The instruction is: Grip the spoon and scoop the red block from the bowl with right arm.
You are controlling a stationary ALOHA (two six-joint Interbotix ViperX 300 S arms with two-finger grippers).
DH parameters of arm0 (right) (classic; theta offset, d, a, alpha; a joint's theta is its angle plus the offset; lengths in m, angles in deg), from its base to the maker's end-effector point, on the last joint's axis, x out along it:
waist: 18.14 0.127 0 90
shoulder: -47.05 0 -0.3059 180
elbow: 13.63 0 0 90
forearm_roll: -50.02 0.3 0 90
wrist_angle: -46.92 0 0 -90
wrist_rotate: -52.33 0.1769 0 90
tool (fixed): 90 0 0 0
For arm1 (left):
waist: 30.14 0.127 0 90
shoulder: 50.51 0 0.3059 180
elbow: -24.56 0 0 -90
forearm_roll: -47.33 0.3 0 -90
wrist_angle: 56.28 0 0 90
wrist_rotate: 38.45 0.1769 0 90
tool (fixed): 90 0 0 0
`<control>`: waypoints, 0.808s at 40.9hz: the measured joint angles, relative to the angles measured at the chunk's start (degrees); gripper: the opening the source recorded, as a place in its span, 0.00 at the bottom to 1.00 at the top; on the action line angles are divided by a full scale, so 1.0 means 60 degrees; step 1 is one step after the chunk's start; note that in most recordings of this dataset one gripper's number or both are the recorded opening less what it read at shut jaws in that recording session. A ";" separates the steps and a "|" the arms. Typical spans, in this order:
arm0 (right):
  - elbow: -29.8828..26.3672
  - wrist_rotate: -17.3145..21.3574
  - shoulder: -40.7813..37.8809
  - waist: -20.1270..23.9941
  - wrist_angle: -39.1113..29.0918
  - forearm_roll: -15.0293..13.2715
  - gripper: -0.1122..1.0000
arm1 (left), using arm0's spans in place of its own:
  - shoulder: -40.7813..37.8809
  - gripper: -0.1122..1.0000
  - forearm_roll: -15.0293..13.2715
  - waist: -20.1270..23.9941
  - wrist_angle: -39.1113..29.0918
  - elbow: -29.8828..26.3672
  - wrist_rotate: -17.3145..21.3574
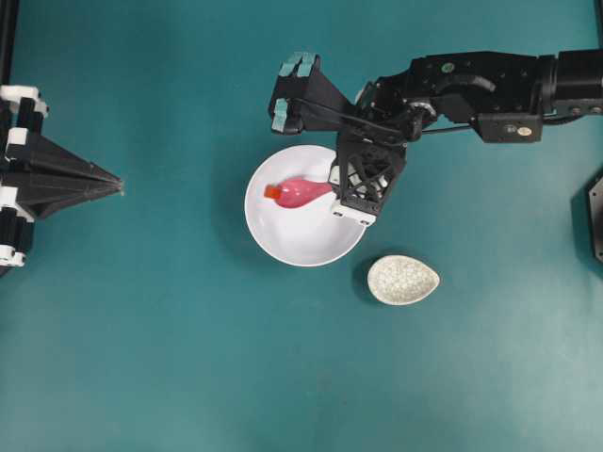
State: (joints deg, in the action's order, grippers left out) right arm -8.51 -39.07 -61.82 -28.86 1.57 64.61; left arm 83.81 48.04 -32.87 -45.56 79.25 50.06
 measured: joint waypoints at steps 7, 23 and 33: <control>-0.0015 0.0103 0.0000 0.0015 0.0117 0.0366 0.30 | -0.0015 0.10 -0.0015 0.0000 0.0000 0.0000 0.0000; -0.0015 0.0190 0.0000 0.0366 0.0718 0.1011 0.30 | -0.0015 0.10 0.0000 0.0000 -0.0015 0.0000 0.0015; 0.0029 0.0205 0.0000 0.0352 0.0908 0.1011 0.30 | -0.0015 0.10 0.0000 0.0000 -0.0015 0.0000 0.0015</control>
State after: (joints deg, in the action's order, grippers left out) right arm -8.33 -37.84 -61.82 -26.75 7.02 70.67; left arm 83.73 48.04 -32.87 -45.65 79.25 50.15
